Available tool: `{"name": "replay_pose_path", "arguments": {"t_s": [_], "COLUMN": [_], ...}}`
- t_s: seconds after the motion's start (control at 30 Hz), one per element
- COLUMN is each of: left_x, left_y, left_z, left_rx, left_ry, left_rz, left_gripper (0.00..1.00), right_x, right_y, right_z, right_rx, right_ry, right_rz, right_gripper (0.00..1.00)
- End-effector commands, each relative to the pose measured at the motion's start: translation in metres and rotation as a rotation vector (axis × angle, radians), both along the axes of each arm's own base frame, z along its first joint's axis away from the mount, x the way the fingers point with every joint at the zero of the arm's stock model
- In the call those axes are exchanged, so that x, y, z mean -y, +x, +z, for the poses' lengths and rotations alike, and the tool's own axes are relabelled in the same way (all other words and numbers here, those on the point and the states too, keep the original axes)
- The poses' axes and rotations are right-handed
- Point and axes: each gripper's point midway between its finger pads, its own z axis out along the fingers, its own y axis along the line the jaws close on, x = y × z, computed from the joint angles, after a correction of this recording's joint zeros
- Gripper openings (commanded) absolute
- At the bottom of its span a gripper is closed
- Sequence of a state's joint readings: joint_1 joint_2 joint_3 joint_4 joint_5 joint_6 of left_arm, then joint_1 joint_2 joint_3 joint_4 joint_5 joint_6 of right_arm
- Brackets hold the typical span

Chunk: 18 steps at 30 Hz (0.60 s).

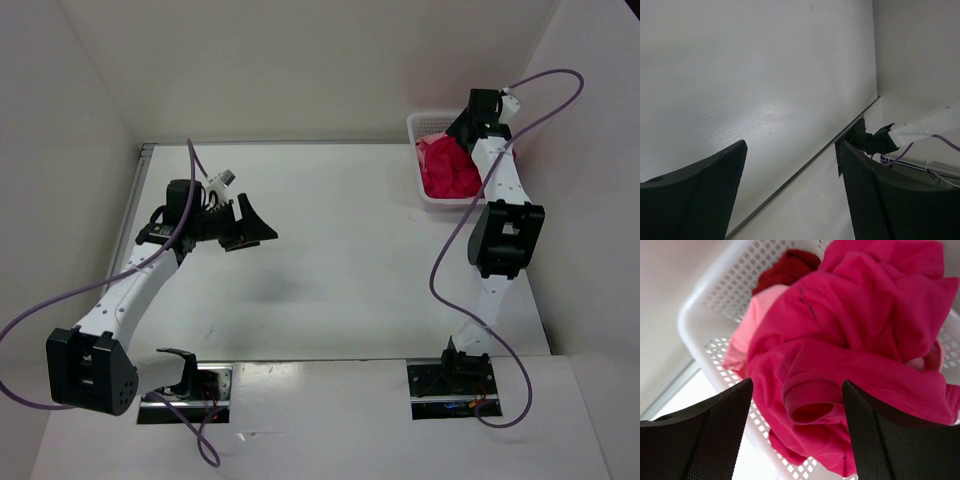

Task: Fold and stack the t-shirts
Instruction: Grab crumpled tshirt from bin with the right arm

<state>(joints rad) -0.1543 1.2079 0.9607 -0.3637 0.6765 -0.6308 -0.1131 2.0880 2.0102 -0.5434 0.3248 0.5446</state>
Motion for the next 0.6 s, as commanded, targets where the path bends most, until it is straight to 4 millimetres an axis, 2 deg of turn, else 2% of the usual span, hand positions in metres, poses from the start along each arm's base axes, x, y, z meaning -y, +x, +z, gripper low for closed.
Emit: {"name": "replay_pose_path", "arguments": {"t_s": [0.0, 0.03, 0.13, 0.17, 0.23, 0.27, 0.3, 0.33, 0.4, 0.43, 0.47, 0.5, 0.53, 0.57], "left_x": [0.001, 0.000, 0.000, -0.003, -0.004, -0.004, -0.005, -0.004, -0.005, -0.007, -0.007, -0.007, -0.006, -0.007], "left_y": [0.005, 0.006, 0.006, 0.009, 0.012, 0.013, 0.015, 0.016, 0.023, 0.027, 0.029, 0.035, 0.039, 0.044], "left_z": [0.009, 0.009, 0.009, 0.013, 0.017, 0.017, 0.021, 0.018, 0.028, 0.031, 0.036, 0.043, 0.047, 0.057], "left_rx": [0.057, 0.058, 0.058, 0.069, 0.083, 0.084, 0.101, 0.092, 0.119, 0.122, 0.129, 0.135, 0.141, 0.176], "left_ry": [0.000, 0.005, 0.005, 0.004, 0.008, 0.014, 0.017, 0.018, 0.020, 0.020, 0.013, 0.010, 0.003, 0.003], "left_rz": [-0.005, 0.002, 0.003, 0.012, 0.021, 0.028, 0.024, 0.024, 0.033, 0.042, 0.046, 0.063, 0.067, 0.076], "left_gripper": [0.82, 0.82, 0.82, 0.82, 0.82, 0.82, 0.82, 0.82, 0.82, 0.82, 0.82, 0.82, 0.82, 0.82], "right_x": [0.000, -0.001, -0.002, -0.005, -0.009, -0.011, -0.011, -0.018, -0.030, -0.046, -0.054, -0.065, -0.084, -0.098], "right_y": [0.001, 0.000, 0.003, 0.003, 0.004, 0.004, -0.002, -0.001, -0.010, -0.021, -0.028, -0.046, -0.055, -0.066], "right_z": [0.002, -0.003, -0.004, -0.005, 0.010, 0.019, 0.045, 0.061, 0.096, 0.134, 0.151, 0.191, 0.208, 0.237], "right_rx": [-0.024, -0.035, -0.025, -0.023, 0.010, 0.035, 0.080, 0.127, 0.200, 0.271, 0.303, 0.380, 0.411, 0.473], "right_ry": [-0.015, -0.014, -0.009, 0.002, 0.011, 0.013, 0.006, -0.005, -0.033, -0.048, -0.049, -0.060, -0.064, -0.057], "right_rz": [0.013, 0.013, 0.022, 0.037, 0.056, 0.063, 0.064, 0.070, 0.095, 0.126, 0.139, 0.176, 0.225, 0.266], "right_gripper": [0.76, 0.76, 0.51, 0.34, 0.20, 0.05, 0.00, 0.00, 0.00, 0.00, 0.00, 0.00, 0.00, 0.00]}}
